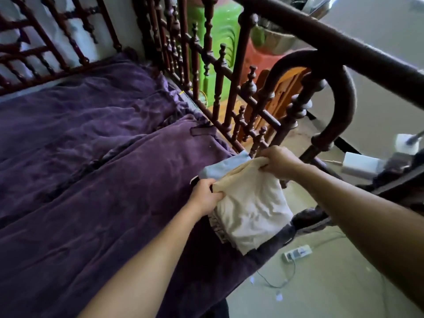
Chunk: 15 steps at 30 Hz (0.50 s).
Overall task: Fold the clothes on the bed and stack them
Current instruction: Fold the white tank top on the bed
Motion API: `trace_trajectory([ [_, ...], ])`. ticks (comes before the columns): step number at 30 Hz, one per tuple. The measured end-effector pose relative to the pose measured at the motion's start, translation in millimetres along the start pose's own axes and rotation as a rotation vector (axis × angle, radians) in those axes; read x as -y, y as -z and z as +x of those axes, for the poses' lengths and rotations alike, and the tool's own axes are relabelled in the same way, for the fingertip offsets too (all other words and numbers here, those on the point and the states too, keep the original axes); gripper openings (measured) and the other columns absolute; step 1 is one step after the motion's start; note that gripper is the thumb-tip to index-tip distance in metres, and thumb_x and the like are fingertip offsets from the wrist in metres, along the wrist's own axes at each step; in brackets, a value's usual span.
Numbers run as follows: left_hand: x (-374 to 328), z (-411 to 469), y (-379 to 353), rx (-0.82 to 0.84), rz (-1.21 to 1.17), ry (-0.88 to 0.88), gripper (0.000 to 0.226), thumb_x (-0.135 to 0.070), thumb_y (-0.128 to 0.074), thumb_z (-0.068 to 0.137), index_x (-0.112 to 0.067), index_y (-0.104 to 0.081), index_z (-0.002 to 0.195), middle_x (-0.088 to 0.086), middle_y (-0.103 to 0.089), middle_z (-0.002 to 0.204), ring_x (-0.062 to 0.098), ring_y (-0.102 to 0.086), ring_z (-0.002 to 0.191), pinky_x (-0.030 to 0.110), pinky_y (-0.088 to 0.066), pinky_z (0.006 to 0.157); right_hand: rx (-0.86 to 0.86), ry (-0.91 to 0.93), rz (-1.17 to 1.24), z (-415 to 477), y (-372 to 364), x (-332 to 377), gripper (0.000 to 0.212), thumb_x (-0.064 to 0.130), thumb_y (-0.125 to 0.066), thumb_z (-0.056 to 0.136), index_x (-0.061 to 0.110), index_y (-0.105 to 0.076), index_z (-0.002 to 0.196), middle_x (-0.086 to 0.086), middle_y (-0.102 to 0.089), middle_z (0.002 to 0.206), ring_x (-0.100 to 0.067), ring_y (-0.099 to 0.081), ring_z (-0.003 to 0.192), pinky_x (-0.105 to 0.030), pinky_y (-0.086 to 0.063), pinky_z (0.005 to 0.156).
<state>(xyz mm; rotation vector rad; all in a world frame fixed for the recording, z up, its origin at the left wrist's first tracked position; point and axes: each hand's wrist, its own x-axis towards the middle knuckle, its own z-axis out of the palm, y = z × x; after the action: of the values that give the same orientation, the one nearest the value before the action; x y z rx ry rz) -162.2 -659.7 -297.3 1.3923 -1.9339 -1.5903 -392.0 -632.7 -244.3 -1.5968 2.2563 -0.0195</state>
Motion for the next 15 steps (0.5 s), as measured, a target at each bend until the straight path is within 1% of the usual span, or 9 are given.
trace_trajectory([
  [1,8,17,-1,-0.038,0.013,0.029,0.007,-0.005,-0.069,0.078,-0.011,-0.066,0.080,-0.007,-0.056,0.067,0.010,-0.051,0.065,0.013,-0.038,0.055,-0.014,-0.022,0.024,18,-11,-1,0.018,0.021,-0.066,0.079,0.018,-0.067,0.097,-0.004,-0.065,0.092,-0.028,-0.061,0.091,-0.034,-0.050,0.072],
  [3,24,49,-1,-0.137,0.049,0.094,0.006,-0.011,-0.071,0.075,-0.011,-0.066,0.079,-0.002,-0.061,0.071,0.015,-0.054,0.069,0.024,-0.042,0.061,-0.032,-0.052,0.082,52,-34,-2,0.021,0.020,-0.065,0.079,0.017,-0.065,0.099,-0.005,-0.065,0.094,-0.029,-0.061,0.092,-0.032,-0.047,0.070],
  [5,42,80,-1,-0.205,0.080,0.134,0.010,-0.015,-0.072,0.074,-0.012,-0.065,0.080,0.003,-0.066,0.079,0.020,-0.058,0.075,0.028,-0.045,0.067,-0.044,-0.088,0.114,81,-58,-7,0.028,0.020,-0.062,0.079,0.020,-0.062,0.108,-0.008,-0.065,0.101,-0.032,-0.061,0.096,-0.032,-0.047,0.072],
  [7,60,106,-4,-0.235,0.119,0.161,0.013,-0.019,-0.073,0.075,-0.018,-0.061,0.081,0.005,-0.069,0.090,0.024,-0.062,0.084,0.031,-0.048,0.073,-0.062,-0.120,0.104,103,-82,-15,0.036,0.021,-0.059,0.083,0.026,-0.055,0.119,-0.012,-0.062,0.109,-0.034,-0.060,0.096,-0.034,-0.048,0.071],
  [9,75,125,-9,-0.266,0.162,0.199,0.017,-0.025,-0.073,0.077,-0.019,-0.061,0.089,0.003,-0.069,0.095,0.025,-0.063,0.091,0.034,-0.051,0.078,-0.073,-0.143,0.066,116,-104,-24,0.045,0.021,-0.053,0.086,0.032,-0.046,0.130,-0.015,-0.060,0.114,-0.036,-0.061,0.091,-0.033,-0.045,0.065],
  [12,90,136,-15,-0.334,0.223,0.240,0.032,-0.038,-0.070,0.080,-0.021,-0.058,0.104,-0.001,-0.065,0.105,0.023,-0.060,0.099,0.039,-0.050,0.083,-0.066,-0.129,-0.048,121,-121,-31,0.054,0.015,-0.046,0.091,0.030,-0.034,0.142,-0.019,-0.062,0.105,-0.035,-0.060,0.078,-0.033,-0.042,0.058],
  [13,91,134,-15,-0.352,0.248,0.250,0.035,-0.041,-0.067,0.082,-0.022,-0.056,0.109,-0.001,-0.062,0.109,0.023,-0.058,0.102,0.039,-0.049,0.084,-0.066,-0.118,-0.080,120,-122,-32,0.055,0.014,-0.044,0.092,0.028,-0.031,0.144,-0.019,-0.063,0.104,-0.035,-0.060,0.077,-0.033,-0.042,0.057],
  [15,89,125,-11,-0.406,0.270,0.269,0.032,-0.038,-0.061,0.088,-0.020,-0.055,0.114,0.003,-0.057,0.112,0.026,-0.056,0.104,0.039,-0.047,0.082,-0.073,-0.087,-0.122,118,-118,-31,0.057,0.015,-0.044,0.093,0.028,-0.027,0.146,-0.018,-0.060,0.111,-0.035,-0.062,0.082,-0.034,-0.042,0.059],
])
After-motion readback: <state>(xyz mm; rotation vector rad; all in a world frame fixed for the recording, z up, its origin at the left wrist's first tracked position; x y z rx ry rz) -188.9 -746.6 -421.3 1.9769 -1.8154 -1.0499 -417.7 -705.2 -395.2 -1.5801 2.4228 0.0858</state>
